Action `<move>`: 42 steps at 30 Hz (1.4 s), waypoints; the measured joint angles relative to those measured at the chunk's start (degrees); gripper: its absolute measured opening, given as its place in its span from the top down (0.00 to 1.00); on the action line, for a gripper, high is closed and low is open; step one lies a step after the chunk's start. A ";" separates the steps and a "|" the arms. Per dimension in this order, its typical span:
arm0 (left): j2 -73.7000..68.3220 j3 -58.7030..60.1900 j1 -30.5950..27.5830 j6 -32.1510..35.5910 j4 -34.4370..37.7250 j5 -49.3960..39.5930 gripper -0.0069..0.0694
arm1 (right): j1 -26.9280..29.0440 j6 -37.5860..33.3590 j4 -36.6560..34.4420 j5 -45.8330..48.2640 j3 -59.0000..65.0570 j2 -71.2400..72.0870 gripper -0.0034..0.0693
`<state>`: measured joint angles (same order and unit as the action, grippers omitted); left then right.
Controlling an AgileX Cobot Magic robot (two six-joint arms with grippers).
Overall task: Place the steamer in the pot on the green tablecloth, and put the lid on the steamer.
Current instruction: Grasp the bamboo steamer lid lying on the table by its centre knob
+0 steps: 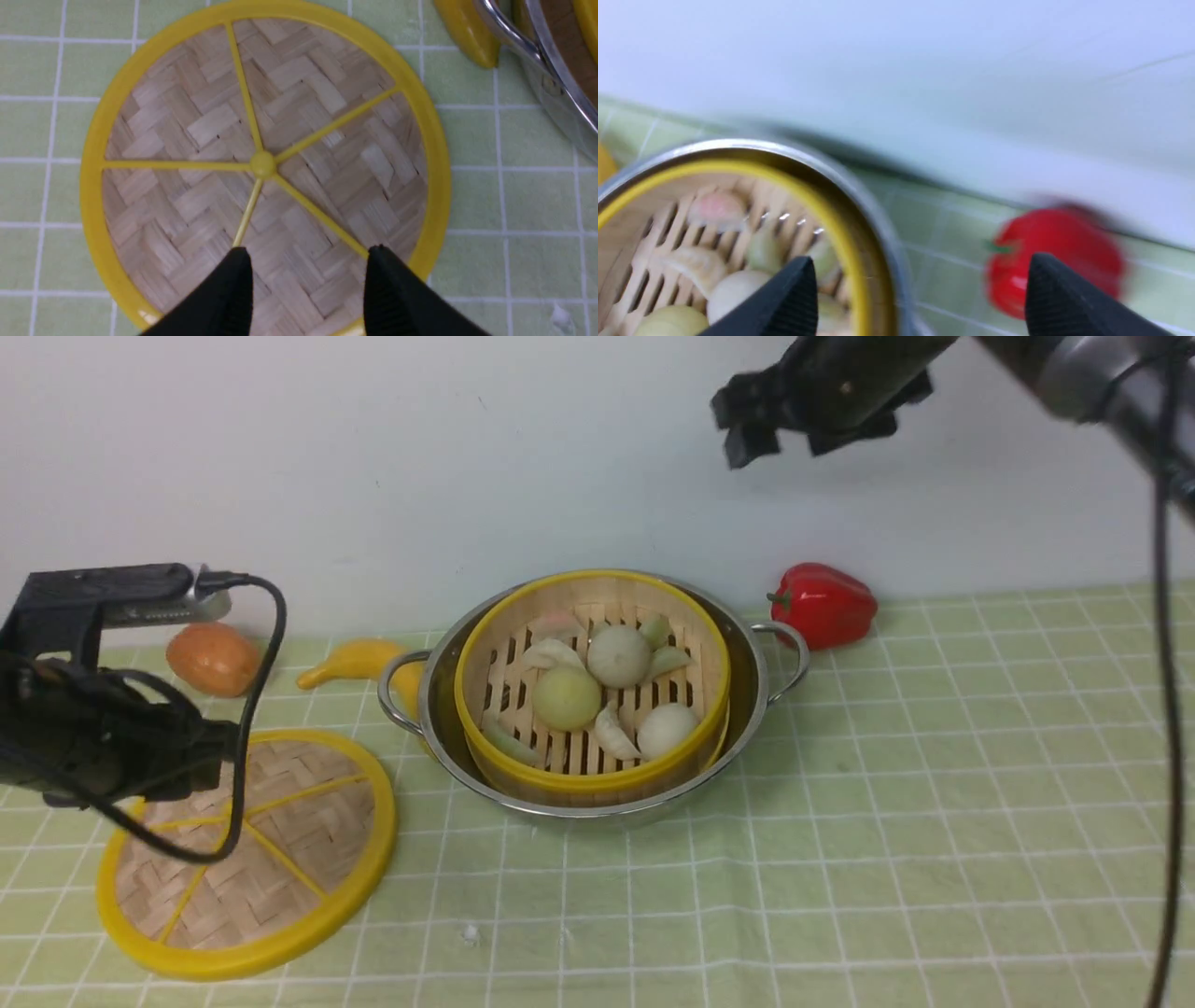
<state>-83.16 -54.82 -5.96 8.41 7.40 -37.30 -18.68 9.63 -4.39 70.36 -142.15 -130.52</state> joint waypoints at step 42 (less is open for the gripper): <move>-21.20 -25.88 -0.07 -13.45 -19.31 -24.94 0.76 | 9.21 -4.59 13.29 0.35 67.35 79.31 0.62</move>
<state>-104.36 -80.70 -6.03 -5.04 -11.91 -62.24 -9.47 5.04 8.90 70.71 -74.80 -51.22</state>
